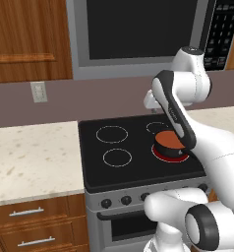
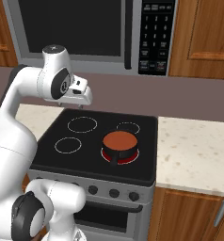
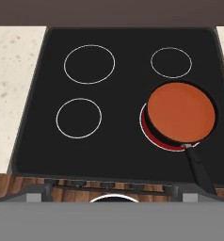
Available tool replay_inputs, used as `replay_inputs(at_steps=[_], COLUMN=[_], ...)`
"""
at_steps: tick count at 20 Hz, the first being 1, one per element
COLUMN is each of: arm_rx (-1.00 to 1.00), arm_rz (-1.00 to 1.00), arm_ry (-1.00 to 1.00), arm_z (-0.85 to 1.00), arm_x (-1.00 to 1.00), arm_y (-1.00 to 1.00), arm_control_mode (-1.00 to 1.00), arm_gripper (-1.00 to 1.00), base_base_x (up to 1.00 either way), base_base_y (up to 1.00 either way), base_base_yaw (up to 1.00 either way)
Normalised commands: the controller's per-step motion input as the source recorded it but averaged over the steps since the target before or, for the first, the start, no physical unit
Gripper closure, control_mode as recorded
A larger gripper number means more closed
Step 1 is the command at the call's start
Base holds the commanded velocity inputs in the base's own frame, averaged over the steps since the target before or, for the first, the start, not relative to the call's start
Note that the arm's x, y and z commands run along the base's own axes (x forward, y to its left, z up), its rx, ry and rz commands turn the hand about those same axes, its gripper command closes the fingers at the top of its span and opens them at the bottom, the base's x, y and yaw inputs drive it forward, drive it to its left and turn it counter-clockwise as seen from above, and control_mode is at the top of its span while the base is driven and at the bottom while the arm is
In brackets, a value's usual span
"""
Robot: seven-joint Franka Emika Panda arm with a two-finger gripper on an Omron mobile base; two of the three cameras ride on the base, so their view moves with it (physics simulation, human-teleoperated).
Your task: Wait until the marinara sauce is simmered to a deep red color and then turn off the stove.
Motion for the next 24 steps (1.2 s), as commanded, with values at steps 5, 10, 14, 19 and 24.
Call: replay_inputs(at_steps=[5,10,14,19,24], arm_rx=[0.00,0.00,0.00,0.00,0.00], arm_rz=[0.00,0.00,0.00,0.00,0.00], arm_ry=[0.00,0.00,0.00,0.00,0.00], arm_z=[0.00,0.00,0.00,0.00,0.00], arm_x=[0.00,0.00,0.00,0.00,0.00], arm_y=[0.00,0.00,0.00,0.00,0.00], arm_control_mode=[-1.00,-1.00,-1.00,-1.00,-1.00], arm_gripper=[-1.00,-1.00,-1.00,-1.00,-1.00], base_base_x=[0.00,0.00,0.00,0.00,0.00], base_base_y=[0.00,0.00,0.00,0.00,0.00], base_base_yaw=[0.00,0.00,0.00,0.00,0.00])
